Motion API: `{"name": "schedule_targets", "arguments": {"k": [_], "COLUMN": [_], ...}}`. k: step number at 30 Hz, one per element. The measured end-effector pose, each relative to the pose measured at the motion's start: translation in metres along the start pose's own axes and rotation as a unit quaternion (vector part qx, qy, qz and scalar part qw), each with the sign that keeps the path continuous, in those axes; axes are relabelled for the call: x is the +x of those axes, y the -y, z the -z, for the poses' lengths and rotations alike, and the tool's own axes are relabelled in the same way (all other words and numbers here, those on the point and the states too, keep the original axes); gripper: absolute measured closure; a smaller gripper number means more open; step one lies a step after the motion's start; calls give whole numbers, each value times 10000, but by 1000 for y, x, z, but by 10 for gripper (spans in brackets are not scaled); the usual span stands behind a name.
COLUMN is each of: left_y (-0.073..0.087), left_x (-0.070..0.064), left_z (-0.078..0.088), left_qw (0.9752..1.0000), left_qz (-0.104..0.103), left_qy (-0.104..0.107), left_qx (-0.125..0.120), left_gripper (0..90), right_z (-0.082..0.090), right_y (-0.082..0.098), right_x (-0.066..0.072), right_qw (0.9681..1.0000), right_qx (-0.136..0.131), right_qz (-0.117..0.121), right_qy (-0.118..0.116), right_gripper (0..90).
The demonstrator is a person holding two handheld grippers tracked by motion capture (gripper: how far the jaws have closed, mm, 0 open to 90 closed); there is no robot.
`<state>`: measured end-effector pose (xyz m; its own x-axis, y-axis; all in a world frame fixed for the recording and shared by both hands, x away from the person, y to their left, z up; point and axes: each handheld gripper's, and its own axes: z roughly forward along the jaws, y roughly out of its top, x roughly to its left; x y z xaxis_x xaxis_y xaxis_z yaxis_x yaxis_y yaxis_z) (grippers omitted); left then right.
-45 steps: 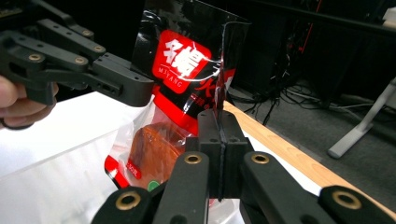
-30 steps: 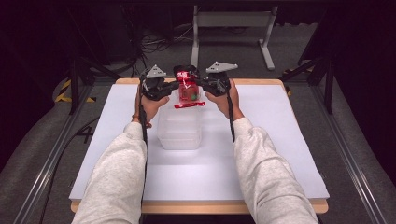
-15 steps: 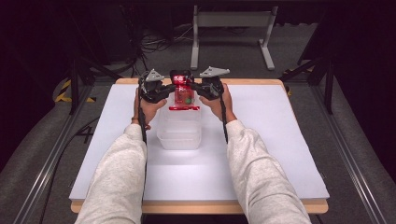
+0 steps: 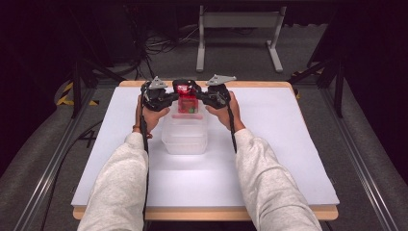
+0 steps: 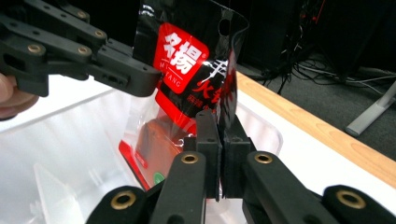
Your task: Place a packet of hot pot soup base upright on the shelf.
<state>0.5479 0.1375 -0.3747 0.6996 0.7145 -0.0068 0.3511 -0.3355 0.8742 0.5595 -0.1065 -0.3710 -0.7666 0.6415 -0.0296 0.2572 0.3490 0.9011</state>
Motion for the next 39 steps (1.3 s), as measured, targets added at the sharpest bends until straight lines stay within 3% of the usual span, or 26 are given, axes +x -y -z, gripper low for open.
{"name": "schedule_targets", "arguments": {"k": [14,23,39], "left_y": [6,10,13], "left_x": [-8,-5,-3], "left_z": [2,3,12], "left_qw": [9992,9992,9993], "left_qz": [-146,-107,-48], "left_qy": [-133,-156,-276], "left_qx": [360,348,265], "left_gripper": [856,821,731], "right_z": [6,3,10], "right_y": [5,5,2], "right_x": [6,10,10], "right_qw": [9997,9993,9995], "right_qx": [216,310,264], "right_qz": [85,184,157], "right_qy": [-4,8,55], "right_gripper": [877,856,776]}}
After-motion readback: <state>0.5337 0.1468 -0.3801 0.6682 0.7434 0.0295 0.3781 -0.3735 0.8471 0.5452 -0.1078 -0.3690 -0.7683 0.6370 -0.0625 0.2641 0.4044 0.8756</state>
